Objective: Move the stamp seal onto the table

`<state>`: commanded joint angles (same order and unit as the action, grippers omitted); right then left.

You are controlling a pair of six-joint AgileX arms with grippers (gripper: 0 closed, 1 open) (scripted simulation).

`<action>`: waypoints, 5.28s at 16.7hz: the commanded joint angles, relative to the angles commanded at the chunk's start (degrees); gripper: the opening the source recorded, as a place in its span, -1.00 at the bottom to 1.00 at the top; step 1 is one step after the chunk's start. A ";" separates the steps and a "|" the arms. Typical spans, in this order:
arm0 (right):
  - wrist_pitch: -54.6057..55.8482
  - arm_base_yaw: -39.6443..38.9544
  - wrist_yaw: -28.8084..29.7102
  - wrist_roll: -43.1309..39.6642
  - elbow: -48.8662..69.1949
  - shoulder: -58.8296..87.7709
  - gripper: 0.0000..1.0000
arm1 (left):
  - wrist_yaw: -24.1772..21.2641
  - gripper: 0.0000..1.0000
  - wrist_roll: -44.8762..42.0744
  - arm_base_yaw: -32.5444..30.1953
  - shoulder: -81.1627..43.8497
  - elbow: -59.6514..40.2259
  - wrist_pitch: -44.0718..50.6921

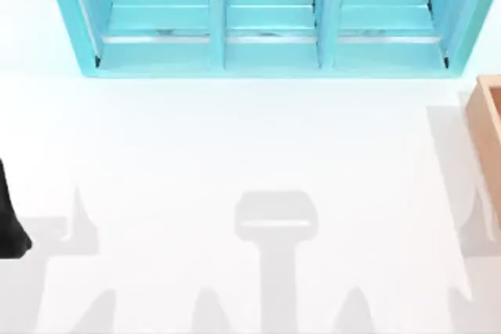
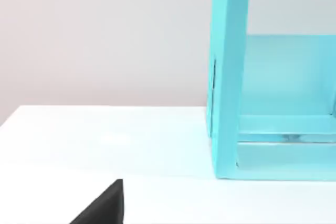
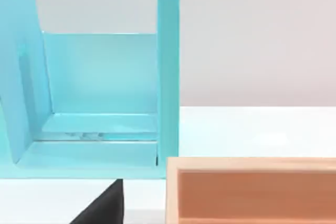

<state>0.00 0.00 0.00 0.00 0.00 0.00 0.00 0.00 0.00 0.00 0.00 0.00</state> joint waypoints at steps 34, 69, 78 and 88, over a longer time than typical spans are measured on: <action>-66.92 20.16 -0.11 -19.50 68.70 91.86 1.00 | 0.00 1.00 0.00 0.00 0.00 0.00 0.00; -45.52 20.16 -0.12 -19.38 54.67 99.21 -1.00 | 0.00 1.00 0.00 0.00 0.00 0.00 0.00; -53.03 13.86 0.66 -12.51 62.93 93.51 -1.00 | 0.00 1.00 0.00 0.00 0.00 0.00 0.00; -75.59 -5.98 0.15 10.52 78.72 85.84 -1.00 | 0.00 1.00 0.00 0.00 0.00 0.00 0.00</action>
<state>-75.59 -5.98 0.15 10.52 78.72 85.84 0.00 0.00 0.00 0.00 0.00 0.00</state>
